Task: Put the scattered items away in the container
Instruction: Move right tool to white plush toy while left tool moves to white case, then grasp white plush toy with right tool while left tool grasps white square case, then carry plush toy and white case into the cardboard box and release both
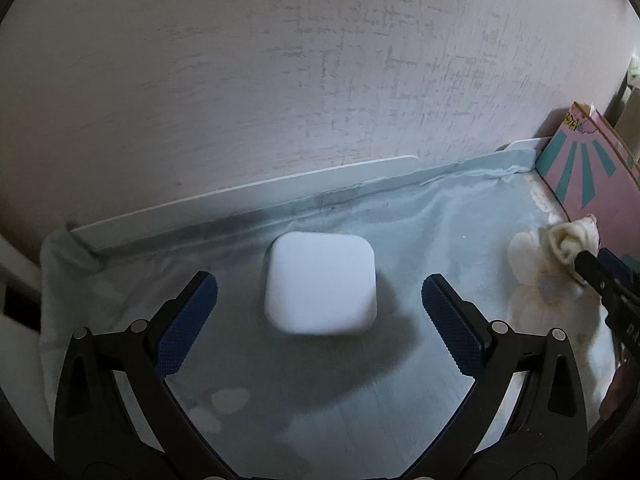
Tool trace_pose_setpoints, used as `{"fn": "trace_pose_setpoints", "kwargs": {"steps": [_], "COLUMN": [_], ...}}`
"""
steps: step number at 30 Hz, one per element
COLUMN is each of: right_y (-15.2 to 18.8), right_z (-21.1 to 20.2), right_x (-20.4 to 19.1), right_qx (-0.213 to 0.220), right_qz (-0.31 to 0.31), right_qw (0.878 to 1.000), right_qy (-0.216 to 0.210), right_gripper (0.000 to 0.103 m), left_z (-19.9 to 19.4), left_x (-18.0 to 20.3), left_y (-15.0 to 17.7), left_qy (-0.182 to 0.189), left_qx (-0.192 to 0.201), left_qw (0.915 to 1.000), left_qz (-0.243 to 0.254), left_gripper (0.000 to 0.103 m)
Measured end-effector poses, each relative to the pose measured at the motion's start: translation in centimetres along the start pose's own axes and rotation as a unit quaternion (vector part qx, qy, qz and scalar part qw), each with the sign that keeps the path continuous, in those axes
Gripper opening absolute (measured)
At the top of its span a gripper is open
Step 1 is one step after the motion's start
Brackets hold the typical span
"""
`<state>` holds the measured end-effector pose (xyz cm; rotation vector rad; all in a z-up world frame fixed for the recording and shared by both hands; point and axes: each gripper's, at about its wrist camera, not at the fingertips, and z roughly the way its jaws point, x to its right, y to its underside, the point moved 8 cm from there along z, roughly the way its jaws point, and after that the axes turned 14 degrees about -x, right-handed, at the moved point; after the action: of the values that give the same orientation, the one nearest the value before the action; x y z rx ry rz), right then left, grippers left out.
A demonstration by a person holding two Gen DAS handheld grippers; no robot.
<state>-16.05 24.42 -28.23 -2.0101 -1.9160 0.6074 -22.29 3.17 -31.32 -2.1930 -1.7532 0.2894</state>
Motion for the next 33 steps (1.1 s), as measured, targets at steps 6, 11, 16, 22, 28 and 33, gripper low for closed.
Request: {"fn": "trace_pose_setpoints", "kwargs": {"steps": [6, 11, 16, 22, 28, 33], "right_y": [-0.7, -1.4, -1.7, -1.9, -2.0, -2.2], "right_z": [1.5, 2.1, 2.6, 1.9, 0.3, -2.8], "right_x": [0.7, 0.7, 0.2, 1.1, 0.4, -1.6], "right_qx": [-0.002, -0.007, -0.013, -0.004, 0.011, 0.039], "right_qz": [0.011, 0.012, -0.023, -0.020, -0.039, -0.081], "right_qw": [1.000, 1.000, 0.999, 1.000, 0.999, 0.996], "right_qy": [-0.002, -0.002, 0.021, 0.016, 0.000, -0.022], "right_gripper": [0.059, 0.059, 0.059, 0.028, 0.018, 0.017], "left_z": [1.1, 1.7, 1.4, 0.8, -1.4, -4.8], "left_x": [0.1, -0.3, -0.3, -0.4, -0.4, 0.2], "left_y": [-0.1, -0.1, 0.0, 0.2, 0.0, -0.8], "left_qy": [-0.006, -0.004, -0.003, -0.002, 0.004, 0.010], "left_qx": [-0.007, -0.009, -0.003, -0.001, 0.008, 0.019], "left_qw": [0.9999, 0.9999, 0.9998, 0.9998, 0.9999, 0.9997], "left_qz": [0.010, 0.013, 0.019, 0.020, 0.014, 0.007], "left_gripper": [0.089, 0.062, 0.059, 0.059, 0.059, 0.059]}}
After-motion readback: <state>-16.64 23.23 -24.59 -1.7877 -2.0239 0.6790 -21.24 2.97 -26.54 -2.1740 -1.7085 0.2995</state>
